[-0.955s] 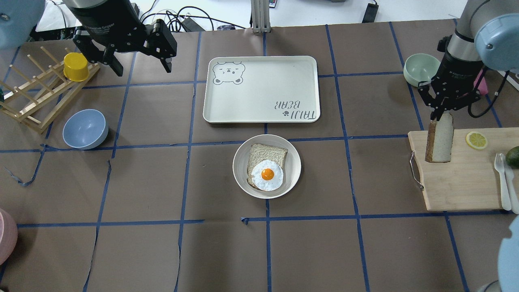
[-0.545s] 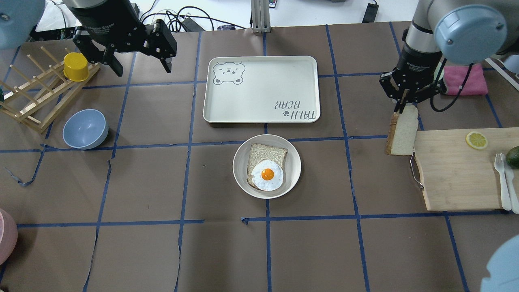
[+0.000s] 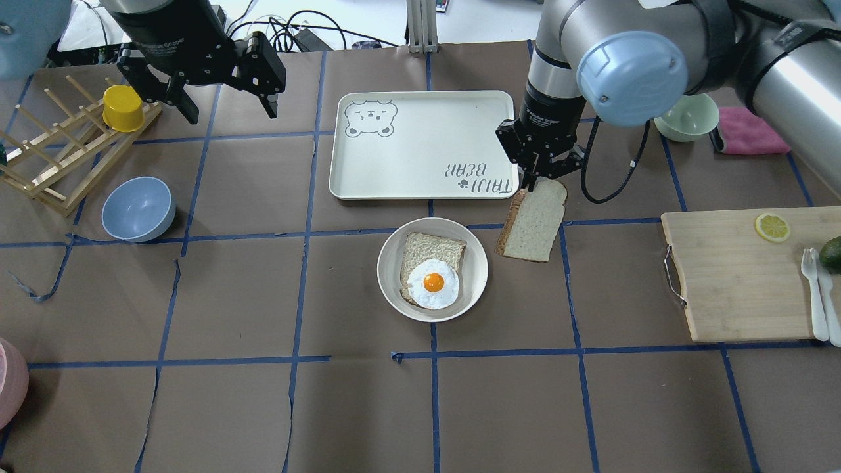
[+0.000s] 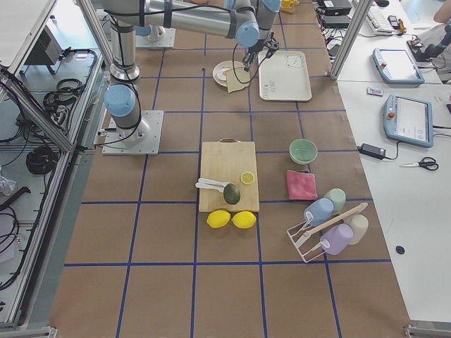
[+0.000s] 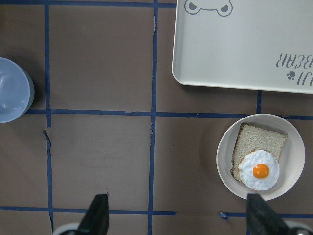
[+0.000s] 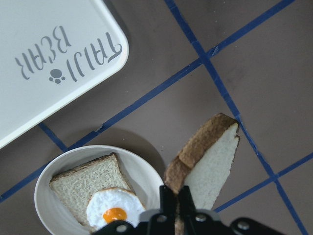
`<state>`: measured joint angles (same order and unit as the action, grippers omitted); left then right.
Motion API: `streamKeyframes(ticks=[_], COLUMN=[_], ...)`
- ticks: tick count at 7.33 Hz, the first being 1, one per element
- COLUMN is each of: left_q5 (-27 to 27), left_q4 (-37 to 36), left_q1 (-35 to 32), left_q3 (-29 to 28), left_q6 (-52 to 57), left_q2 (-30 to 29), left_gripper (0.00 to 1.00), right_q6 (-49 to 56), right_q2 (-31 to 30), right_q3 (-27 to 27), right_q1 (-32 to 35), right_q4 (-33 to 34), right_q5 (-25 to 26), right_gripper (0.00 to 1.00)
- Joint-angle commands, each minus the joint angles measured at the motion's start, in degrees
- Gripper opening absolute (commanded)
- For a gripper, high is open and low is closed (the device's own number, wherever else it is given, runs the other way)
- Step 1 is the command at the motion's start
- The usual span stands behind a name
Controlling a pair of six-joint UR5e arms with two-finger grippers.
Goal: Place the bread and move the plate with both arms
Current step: 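Carry the bread over the plate and lay it on the egg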
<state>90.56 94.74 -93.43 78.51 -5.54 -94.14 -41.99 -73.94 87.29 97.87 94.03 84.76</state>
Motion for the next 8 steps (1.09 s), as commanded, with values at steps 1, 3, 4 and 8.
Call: streamKeyframes(ticks=[1, 3, 4, 8], left_q5=[-0.03, -0.03, -0.03, -0.04], left_q4=[0.00, 0.00, 0.00, 0.00], left_q1=[0.00, 0.00, 0.00, 0.00], left_q3=[0.07, 0.07, 0.07, 0.07], left_q6=[0.00, 0.00, 0.00, 0.00], left_q2=[0.01, 0.01, 0.01, 0.01], left_gripper=[1.00, 1.00, 1.00, 1.00], right_q6=[-6.05, -16.51, -19.42, -23.76], right_q2=[1.59, 4.31, 5.20, 6.17], right_q3=[-0.72, -0.72, -0.46, 1.20], right_q1=[3.19, 9.51, 11.36, 12.61], right_q4=[3.07, 7.46, 7.66, 5.47], right_q5=[-4.67, -4.78, -4.78, -5.23], right_gripper=[0.00, 0.00, 0.00, 0.00])
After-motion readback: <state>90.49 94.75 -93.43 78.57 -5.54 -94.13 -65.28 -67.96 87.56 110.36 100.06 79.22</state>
